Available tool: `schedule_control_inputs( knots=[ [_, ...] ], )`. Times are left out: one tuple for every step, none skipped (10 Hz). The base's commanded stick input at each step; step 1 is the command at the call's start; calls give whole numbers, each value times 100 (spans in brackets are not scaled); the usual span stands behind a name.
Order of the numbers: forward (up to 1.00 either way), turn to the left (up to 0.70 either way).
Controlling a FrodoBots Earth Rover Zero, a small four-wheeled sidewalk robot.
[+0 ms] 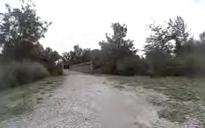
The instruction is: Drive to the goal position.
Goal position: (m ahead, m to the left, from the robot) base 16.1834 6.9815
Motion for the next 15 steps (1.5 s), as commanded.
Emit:
schedule_control_inputs(
  knots=[
    [70, 0],
    [70, 4],
    [70, 29],
    [70, 35],
    [70, 35],
    [70, 35],
    [70, 35],
    [70, 21],
    [70, 2],
    [70, 0],
    [70, 0],
    [70, 0],
    [70, 0],
    [70, 0],
    [70, 0]
  ],
)
